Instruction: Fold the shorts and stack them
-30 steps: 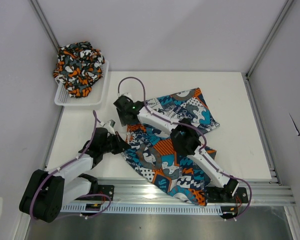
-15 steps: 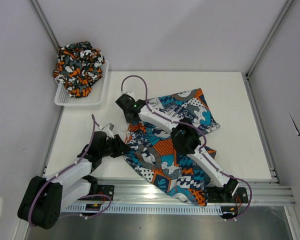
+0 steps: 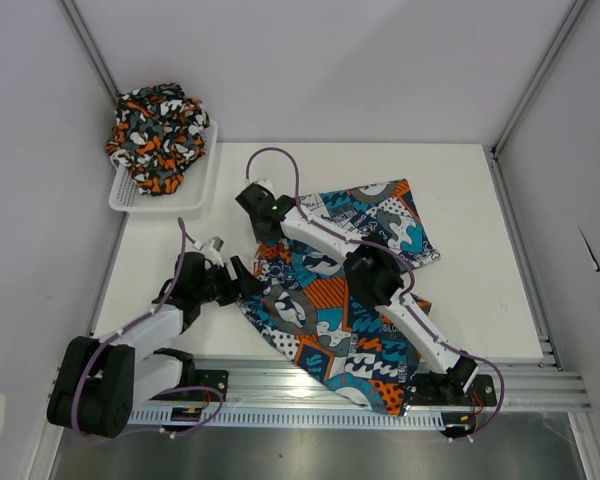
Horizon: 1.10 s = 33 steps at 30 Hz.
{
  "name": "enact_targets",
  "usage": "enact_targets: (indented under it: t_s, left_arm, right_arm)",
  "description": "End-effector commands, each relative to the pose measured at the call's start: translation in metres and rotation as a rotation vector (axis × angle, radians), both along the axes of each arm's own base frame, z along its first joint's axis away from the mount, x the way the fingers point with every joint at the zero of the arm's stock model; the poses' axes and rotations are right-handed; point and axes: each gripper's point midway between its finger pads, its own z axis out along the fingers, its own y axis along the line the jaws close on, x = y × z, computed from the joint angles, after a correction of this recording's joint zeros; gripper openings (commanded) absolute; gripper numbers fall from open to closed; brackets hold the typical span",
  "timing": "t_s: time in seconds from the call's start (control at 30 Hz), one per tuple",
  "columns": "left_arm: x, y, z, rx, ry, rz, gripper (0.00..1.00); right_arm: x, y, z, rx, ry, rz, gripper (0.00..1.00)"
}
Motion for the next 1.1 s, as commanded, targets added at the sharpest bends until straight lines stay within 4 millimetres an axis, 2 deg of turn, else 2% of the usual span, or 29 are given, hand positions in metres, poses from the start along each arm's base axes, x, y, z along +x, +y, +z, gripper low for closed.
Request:
enact_targets:
  t_s: [0.0, 0.17, 0.2, 0.23, 0.47, 0.67, 0.77, 0.8, 0.87, 0.9, 1.07]
  left_arm:
    - [0.019, 0.001, 0.019, 0.001, -0.093, -0.035, 0.82]
    - [0.029, -0.003, 0.035, -0.019, -0.155, -0.049, 0.9]
    - [0.032, -0.002, 0.036, -0.011, -0.164, -0.045, 0.92]
    - [0.034, -0.001, 0.036, 0.004, -0.17, -0.039, 0.99]
    - [0.044, 0.007, 0.028, 0.049, -0.157, -0.026, 0.99]
    - [0.056, 0.005, 0.019, 0.054, -0.132, -0.04, 0.99]
    - [0.056, -0.003, 0.01, 0.024, -0.096, -0.082, 0.9]
    - [0.054, -0.005, 0.009, 0.01, -0.09, -0.091, 0.79]
    - [0.05, -0.01, 0.01, -0.018, -0.095, -0.12, 0.68]
    - [0.049, -0.01, 0.009, -0.019, -0.094, -0.121, 0.58]
    - [0.041, -0.01, 0.016, -0.026, -0.13, -0.127, 0.4]
  right_arm:
    - [0.006, -0.004, -0.008, -0.01, 0.011, 0.015, 0.38]
    - [0.015, -0.02, -0.011, -0.017, 0.027, 0.003, 0.37]
    - [0.017, -0.022, -0.012, -0.018, 0.027, 0.005, 0.37]
    - [0.019, -0.025, -0.008, -0.019, 0.022, 0.008, 0.37]
    - [0.02, -0.024, -0.004, -0.011, 0.02, 0.042, 0.37]
    - [0.02, -0.02, -0.003, 0.01, 0.028, 0.076, 0.37]
    - [0.022, -0.021, -0.003, 0.019, 0.036, 0.078, 0.37]
    - [0.022, -0.021, -0.003, 0.021, 0.037, 0.078, 0.37]
    - [0.023, -0.021, -0.004, 0.027, 0.042, 0.081, 0.37]
    - [0.023, -0.021, -0.006, 0.027, 0.045, 0.079, 0.37]
    - [0.025, -0.022, -0.008, 0.043, 0.057, 0.076, 0.37]
